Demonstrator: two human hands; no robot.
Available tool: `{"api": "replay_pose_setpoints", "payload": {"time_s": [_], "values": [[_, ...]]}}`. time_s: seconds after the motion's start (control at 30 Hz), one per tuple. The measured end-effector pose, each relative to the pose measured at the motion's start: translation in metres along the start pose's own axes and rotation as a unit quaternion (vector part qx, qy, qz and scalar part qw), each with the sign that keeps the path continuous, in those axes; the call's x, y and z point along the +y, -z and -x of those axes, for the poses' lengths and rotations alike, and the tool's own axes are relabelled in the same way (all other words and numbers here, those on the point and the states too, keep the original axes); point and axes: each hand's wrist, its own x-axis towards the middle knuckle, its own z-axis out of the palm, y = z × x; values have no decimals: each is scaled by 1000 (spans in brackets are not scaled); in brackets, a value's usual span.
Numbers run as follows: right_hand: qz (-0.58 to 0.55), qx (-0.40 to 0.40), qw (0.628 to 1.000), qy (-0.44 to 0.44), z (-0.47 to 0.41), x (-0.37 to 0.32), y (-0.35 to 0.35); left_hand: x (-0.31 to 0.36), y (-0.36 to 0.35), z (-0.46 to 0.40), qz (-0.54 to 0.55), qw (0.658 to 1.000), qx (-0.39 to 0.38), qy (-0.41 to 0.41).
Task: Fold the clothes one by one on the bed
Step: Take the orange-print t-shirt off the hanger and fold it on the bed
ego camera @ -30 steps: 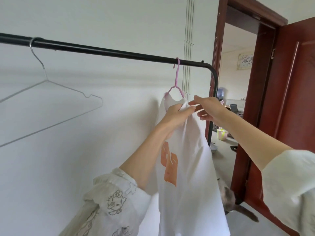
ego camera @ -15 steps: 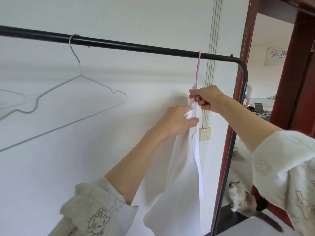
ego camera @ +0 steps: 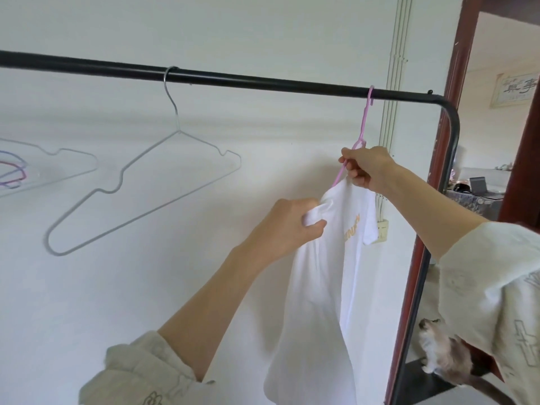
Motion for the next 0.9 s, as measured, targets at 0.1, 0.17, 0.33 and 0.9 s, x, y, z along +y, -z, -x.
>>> {"api": "replay_pose_setpoints", "payload": {"time_s": [0.1, 0.17, 0.33, 0.9], "values": [[41, -33, 998, 19, 10, 9, -7, 0, 1, 1, -20, 999, 32, -12], [48, -111, 993, 1, 20, 12, -9, -1, 2, 1, -26, 998, 59, -23], [23, -164, 986, -16, 27, 12, -6, 0, -4, 5, -75, 993, 80, -29], [-192, -189, 963, -22, 48, -18, 13, -19, -9, -11, 19, 996, 80, 47]]}}
